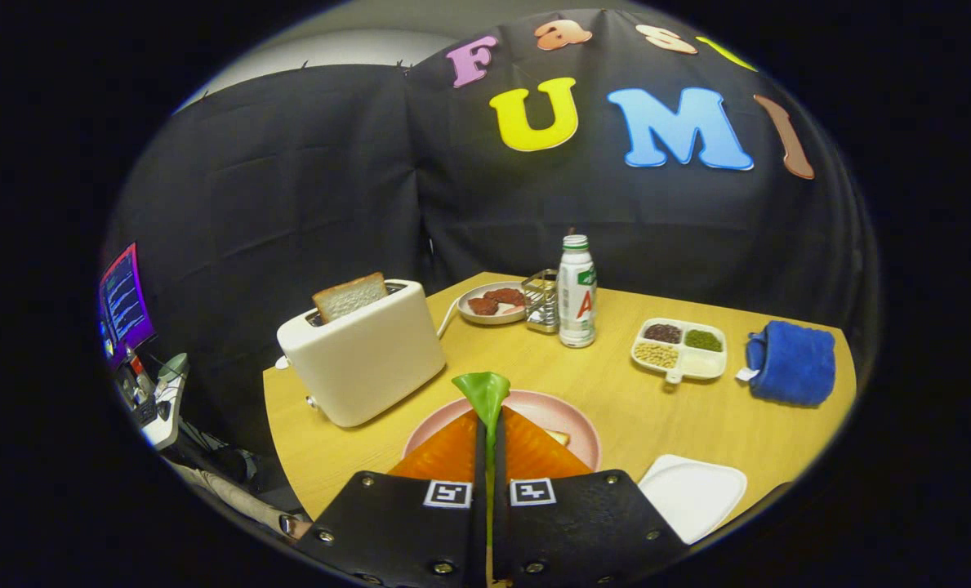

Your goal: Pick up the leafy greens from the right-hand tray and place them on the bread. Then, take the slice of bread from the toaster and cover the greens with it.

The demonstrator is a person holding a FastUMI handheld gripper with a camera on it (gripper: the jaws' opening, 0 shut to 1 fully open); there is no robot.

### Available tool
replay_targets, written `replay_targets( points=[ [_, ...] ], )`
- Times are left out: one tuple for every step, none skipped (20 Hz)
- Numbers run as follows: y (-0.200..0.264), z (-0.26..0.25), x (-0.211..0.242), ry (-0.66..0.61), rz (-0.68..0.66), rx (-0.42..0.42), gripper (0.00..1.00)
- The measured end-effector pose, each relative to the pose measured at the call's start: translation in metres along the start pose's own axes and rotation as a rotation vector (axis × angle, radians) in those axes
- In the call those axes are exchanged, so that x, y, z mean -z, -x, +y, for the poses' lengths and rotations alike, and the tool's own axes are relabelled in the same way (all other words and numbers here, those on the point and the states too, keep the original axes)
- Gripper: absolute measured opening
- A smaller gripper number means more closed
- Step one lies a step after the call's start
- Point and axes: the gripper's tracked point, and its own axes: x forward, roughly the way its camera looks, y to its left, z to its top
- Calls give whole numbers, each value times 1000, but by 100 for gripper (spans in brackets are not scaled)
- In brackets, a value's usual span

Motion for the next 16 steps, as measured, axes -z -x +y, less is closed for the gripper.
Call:
replay_targets(
  points=[
    [-16, 4, 6, 18, 25, 4, 3],
    [-32, -2, 13, 40, 49, 26, 3],
    [-41, -11, 17, 64, 63, 58, 3],
    [-48, -18, 17, 80, 63, 92, 3],
    [-50, -25, 16, 81, 60, 114, 3],
    [-49, -26, 15, 68, 64, 124, 3],
    [-54, -25, 18, 53, 72, 118, 5],
    [-55, -24, 20, 47, 83, 117, 15],
    [-57, -21, 22, 50, 85, 107, 16],
    [-57, -18, 19, 68, 79, 107, 36],
    [-56, -14, 12, 99, 59, 117, 55],
    [-55, -11, 6, 132, 29, 124, 73],
    [-54, -2, -5, 159, -5, 121, 84],
    [-51, 4, -14, 175, -39, 121, 96],
    [-49, 15, -24, 180, -68, 113, 97],
    [-47, 26, -32, 180, -97, 98, 97]
  ],
)
